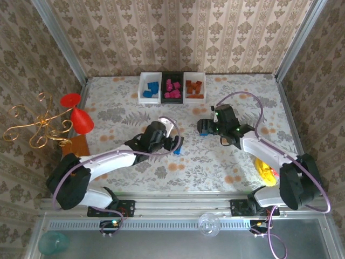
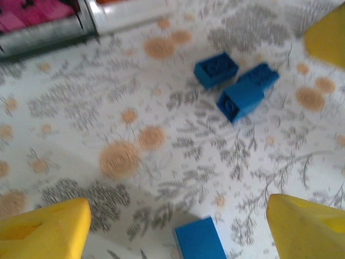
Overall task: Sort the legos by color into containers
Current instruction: Pick up the lego from the center of the table, then place the lego in the container.
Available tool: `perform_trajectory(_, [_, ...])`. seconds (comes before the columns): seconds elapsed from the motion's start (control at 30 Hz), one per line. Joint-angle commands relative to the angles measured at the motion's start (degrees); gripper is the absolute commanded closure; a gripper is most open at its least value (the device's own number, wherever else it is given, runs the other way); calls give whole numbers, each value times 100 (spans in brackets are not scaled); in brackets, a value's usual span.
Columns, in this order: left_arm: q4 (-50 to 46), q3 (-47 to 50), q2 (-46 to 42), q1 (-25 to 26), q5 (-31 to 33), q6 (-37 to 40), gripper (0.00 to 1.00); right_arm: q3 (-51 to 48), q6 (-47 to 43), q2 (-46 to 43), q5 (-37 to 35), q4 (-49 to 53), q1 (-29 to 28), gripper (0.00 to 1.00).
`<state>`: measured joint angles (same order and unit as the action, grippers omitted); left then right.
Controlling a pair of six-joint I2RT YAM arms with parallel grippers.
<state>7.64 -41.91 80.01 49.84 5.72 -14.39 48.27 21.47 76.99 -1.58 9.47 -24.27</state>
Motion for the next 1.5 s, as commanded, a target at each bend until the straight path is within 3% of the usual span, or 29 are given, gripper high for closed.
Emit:
perform_trajectory(0.0, [-521,-224,347,299,380,-352,13,-396,-134,-420,134,-168,1,7])
perform_trajectory(0.13, [-877,-504,946,562,783,-612,13,-1142,126,-966,-168,-1094,6,3])
perform_trajectory(0.33, [-1002,-889,1659,588,840,-626,21,-1646,173,-1650,-507,-1417,6,2])
perform_trajectory(0.63, [-1041,-1188,2137,607,856,-678,54,-1906,203,-1960,-688,-1579,8,2])
perform_trajectory(0.9, [-990,-1041,1632,594,1392,-583,68,-1889,235,-1898,-452,-1641,6,3])
perform_trajectory(1.03, [-914,-1053,1095,207,1560,-276,69,-1913,254,-1833,-137,-1913,-54,4])
perform_trajectory(1.2, [-749,-1370,633,-710,1362,9,70,-1935,110,-1708,143,-2252,-309,4])
perform_trajectory(1.47, [-506,-2512,1556,-2036,960,112,69,-1900,-390,-1392,529,-2799,-937,4])
